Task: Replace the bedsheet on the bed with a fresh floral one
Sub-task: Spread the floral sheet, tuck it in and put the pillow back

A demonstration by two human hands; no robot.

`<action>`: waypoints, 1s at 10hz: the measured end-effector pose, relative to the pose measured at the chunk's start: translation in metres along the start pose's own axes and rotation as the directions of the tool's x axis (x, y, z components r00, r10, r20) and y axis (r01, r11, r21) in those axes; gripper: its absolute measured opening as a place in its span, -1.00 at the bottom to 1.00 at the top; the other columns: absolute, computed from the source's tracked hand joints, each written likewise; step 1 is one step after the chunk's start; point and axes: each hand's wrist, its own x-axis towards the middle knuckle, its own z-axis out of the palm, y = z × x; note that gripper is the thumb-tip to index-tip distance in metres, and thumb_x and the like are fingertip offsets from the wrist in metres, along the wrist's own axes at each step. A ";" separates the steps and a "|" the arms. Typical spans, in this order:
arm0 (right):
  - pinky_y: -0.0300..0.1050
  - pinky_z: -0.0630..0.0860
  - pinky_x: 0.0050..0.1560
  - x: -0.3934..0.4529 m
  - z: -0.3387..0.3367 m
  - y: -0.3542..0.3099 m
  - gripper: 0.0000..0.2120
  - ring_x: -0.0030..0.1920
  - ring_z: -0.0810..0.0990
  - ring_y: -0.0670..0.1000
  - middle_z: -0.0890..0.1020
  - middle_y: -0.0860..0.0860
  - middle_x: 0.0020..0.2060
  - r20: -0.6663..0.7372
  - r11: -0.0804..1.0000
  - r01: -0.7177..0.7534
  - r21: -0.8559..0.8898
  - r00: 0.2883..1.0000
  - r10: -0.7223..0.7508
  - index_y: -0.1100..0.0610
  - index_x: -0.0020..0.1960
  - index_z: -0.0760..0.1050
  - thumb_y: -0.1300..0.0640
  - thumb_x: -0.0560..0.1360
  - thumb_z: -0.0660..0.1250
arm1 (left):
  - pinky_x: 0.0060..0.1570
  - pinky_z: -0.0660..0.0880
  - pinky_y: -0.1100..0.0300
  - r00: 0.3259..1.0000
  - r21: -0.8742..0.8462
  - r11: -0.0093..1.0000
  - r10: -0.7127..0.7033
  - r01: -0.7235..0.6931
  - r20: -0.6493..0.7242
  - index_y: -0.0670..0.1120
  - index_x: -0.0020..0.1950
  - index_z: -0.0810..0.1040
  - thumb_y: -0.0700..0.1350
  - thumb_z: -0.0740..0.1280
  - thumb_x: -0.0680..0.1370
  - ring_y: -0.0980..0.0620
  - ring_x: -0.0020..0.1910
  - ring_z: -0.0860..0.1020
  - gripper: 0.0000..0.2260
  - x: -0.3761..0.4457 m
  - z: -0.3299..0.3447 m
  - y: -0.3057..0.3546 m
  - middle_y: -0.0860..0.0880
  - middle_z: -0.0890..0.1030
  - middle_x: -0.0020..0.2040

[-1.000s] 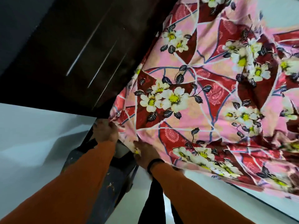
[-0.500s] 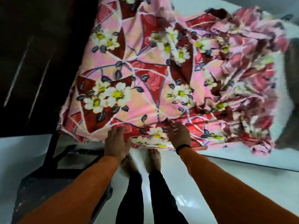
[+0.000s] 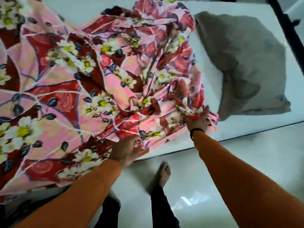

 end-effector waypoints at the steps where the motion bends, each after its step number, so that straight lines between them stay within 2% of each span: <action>1: -0.04 0.50 0.23 0.047 -0.028 -0.003 -0.35 0.21 0.61 0.17 0.67 0.15 0.19 0.112 0.993 0.115 -0.036 0.988 -0.110 0.09 0.31 0.59 -0.12 0.28 0.58 | 0.00 0.58 0.13 0.998 -0.001 0.999 0.051 -0.051 -0.042 0.03 0.18 0.60 0.13 0.34 0.55 0.06 -0.03 0.65 -0.72 0.058 0.032 0.064 0.03 0.70 0.02; 2: 0.12 0.60 0.05 0.083 -0.070 0.000 -0.58 -0.04 0.67 0.19 0.71 0.25 -0.06 -0.140 0.951 0.000 0.310 0.989 0.046 0.23 -0.01 0.67 -0.05 0.32 0.32 | 0.00 0.61 0.10 0.987 -0.177 0.983 -0.064 0.038 -0.146 -0.02 0.19 0.61 0.07 0.36 0.60 0.05 -0.07 0.66 -0.76 0.113 0.058 0.129 0.00 0.71 0.00; 3: 0.07 0.54 -0.04 0.104 -0.121 0.037 -0.50 -0.02 0.66 0.23 0.68 0.31 -0.03 -0.268 0.870 -0.230 0.436 0.890 0.369 0.33 0.05 0.63 -0.11 0.45 0.28 | -0.01 0.61 0.03 0.940 -0.333 0.936 -0.210 0.115 -0.267 -0.09 0.15 0.63 0.03 0.37 0.59 -0.04 -0.10 0.66 -0.76 0.153 0.074 0.181 -0.06 0.71 -0.04; 4: 0.07 0.52 0.07 0.111 -0.144 0.076 -0.47 0.13 0.62 0.32 0.65 0.33 0.09 -0.095 0.923 -0.295 0.249 0.941 0.326 0.32 0.15 0.59 -0.14 0.46 0.31 | -0.11 0.57 0.10 0.959 -0.208 0.973 -0.145 0.095 -0.243 -0.04 0.11 0.62 0.02 0.33 0.61 -0.06 -0.13 0.67 -0.82 0.173 0.089 0.212 -0.05 0.72 -0.12; 5: -0.02 0.52 -0.03 0.136 -0.141 0.083 -0.58 0.03 0.66 0.23 0.68 0.17 -0.03 0.339 0.967 0.083 -0.240 0.941 0.003 0.15 0.10 0.60 -0.14 0.41 0.47 | -0.08 0.57 0.12 0.981 -0.083 0.994 -0.085 0.072 -0.172 -0.01 0.11 0.60 0.07 0.35 0.60 -0.04 -0.10 0.65 -0.81 0.187 0.102 0.221 -0.03 0.70 -0.11; 6: -0.10 0.63 -0.23 0.155 -0.144 0.034 -0.89 -0.15 0.68 0.08 0.67 0.03 -0.14 0.789 0.723 0.431 -0.540 0.558 0.257 0.00 0.00 0.58 0.03 0.51 0.47 | 0.09 0.56 0.09 0.990 -0.041 0.996 -0.079 0.075 -0.118 -0.02 0.22 0.58 0.13 0.34 0.60 -0.01 0.03 0.60 -0.70 0.203 0.110 0.216 -0.03 0.67 0.00; 7: 0.02 0.59 0.10 0.166 -0.145 -0.034 -0.73 0.21 0.60 0.22 0.61 0.14 0.25 0.698 0.522 0.568 -0.636 0.135 0.704 0.13 0.31 0.58 0.11 0.65 0.30 | 0.17 0.51 0.06 0.988 -0.024 0.991 -0.131 0.130 -0.082 0.01 0.30 0.51 0.21 0.29 0.60 -0.03 0.12 0.52 -0.62 0.223 0.114 0.212 -0.05 0.57 0.13; 8: 0.14 0.52 0.29 0.183 -0.135 -0.086 -0.70 0.23 0.62 0.24 0.64 0.23 0.16 0.747 0.552 0.551 -0.626 0.221 0.627 0.24 0.30 0.57 0.09 0.64 0.33 | 0.05 0.51 0.09 0.964 -0.137 0.971 -0.214 0.193 -0.156 -0.02 0.26 0.55 0.19 0.31 0.61 -0.08 0.05 0.56 -0.63 0.263 0.102 0.216 -0.09 0.60 0.02; 9: -0.01 0.56 0.19 0.223 -0.126 -0.131 -0.86 -0.10 0.67 0.10 0.66 0.09 -0.09 0.870 0.624 0.661 -0.417 0.489 0.063 0.14 0.10 0.60 0.10 0.58 0.41 | 0.00 0.52 0.09 0.904 -0.265 0.928 -0.331 0.261 -0.271 -0.04 0.18 0.60 0.07 0.38 0.60 -0.11 -0.02 0.62 -0.75 0.315 0.080 0.223 -0.10 0.66 -0.05; 10: -0.30 0.48 -0.08 0.274 -0.124 -0.182 -0.76 -0.02 0.67 0.08 0.67 0.09 0.03 0.692 0.689 0.658 -0.302 0.649 -0.316 0.08 0.20 0.61 0.08 0.55 0.39 | -0.06 0.55 0.10 0.885 -0.322 0.915 -0.347 0.245 -0.310 -0.05 0.10 0.61 0.05 0.38 0.60 -0.09 -0.09 0.66 -0.81 0.355 0.064 0.233 -0.07 0.69 -0.11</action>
